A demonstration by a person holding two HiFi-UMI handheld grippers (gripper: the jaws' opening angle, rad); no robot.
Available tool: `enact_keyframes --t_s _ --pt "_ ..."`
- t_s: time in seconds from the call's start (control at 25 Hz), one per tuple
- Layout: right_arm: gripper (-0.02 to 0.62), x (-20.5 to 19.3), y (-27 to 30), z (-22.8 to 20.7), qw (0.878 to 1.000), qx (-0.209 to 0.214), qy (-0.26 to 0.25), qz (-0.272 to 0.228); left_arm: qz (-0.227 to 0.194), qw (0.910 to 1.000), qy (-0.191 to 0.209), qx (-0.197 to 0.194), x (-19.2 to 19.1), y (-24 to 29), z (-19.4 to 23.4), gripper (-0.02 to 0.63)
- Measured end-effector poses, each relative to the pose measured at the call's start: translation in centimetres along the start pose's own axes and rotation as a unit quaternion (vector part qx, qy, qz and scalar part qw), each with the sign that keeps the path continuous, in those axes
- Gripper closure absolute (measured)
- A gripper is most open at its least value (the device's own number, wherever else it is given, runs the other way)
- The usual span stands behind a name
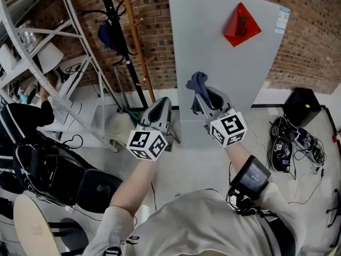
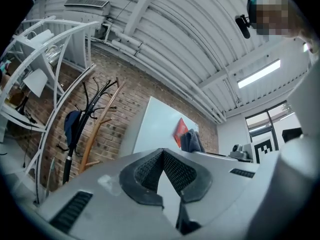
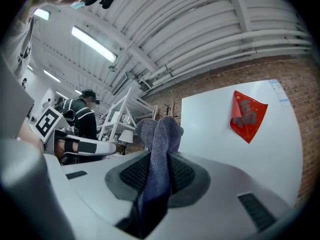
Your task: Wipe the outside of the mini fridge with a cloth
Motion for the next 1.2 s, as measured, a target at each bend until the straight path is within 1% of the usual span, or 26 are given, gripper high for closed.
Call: enact_keyframes --t_s 0.24,0.56,0.76,0.88,1.2 --pt "0.509 3.0 4.9 -2.4 0.999 -0.012 -0.046 -0.026 -0.028 0.9995 0.009 -0.009 3.1 3.4 3.3 0.603" --pt "0.509 7.9 10.3 -6.2 0.993 -0.002 -0.1 -0.064 -0.065 0.9975 0.028 -0.01 7.2 8.5 4.9 0.603" --pt "0.509 10.7 13.3 -7.4 0.988 0.004 -0.128 -0.084 -0.075 0.9963 0.043 -0.002 8.5 10.7 5.7 0.603" --pt "0.509 12.0 15.2 -7.7 0.986 0.008 -0.14 -0.094 -0.079 0.9958 0.044 0.006 9.3 11.5 6.7 0.603" --pt "0.509 15.3 19.4 -8.4 0.981 0.006 -0.154 -0.119 -0.087 0.9936 0.063 0.036 11.4 12.8 9.0 0.603"
Point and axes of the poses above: the fingertips, and each gripper's own axes: y forward along the fingers, z to its left, x out of its top, the point moved 6 cm from there along -y, backward along the fingers, and after that the axes turned 8 degrees about y, right-handed, at the moved point
